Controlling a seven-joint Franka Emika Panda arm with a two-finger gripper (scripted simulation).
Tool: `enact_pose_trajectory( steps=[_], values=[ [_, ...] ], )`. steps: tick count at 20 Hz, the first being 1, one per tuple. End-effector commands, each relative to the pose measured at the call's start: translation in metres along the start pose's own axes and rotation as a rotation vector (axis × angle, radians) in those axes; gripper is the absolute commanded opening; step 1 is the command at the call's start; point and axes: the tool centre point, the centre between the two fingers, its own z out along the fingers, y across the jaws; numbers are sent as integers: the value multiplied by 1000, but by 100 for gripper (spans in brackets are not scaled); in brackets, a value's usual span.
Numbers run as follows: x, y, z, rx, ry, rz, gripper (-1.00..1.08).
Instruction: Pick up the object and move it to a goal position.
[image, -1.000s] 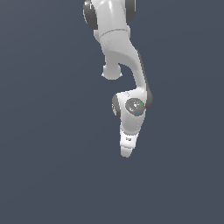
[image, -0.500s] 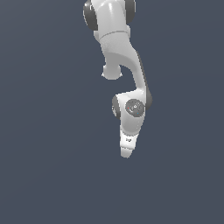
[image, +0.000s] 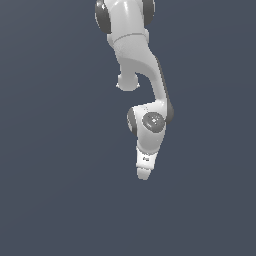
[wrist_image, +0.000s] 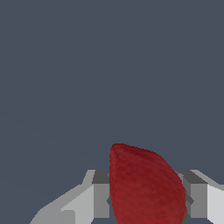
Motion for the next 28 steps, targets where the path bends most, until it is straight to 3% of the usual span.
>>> enact_pose_trajectory(
  steps=[1, 11, 28],
  values=[
    [-3, 0, -7, -2, 0, 1, -100],
    [-32, -5, -69, -2, -2, 0, -100],
    [-116, -18, -259, -1, 1, -3, -100]
  ],
)
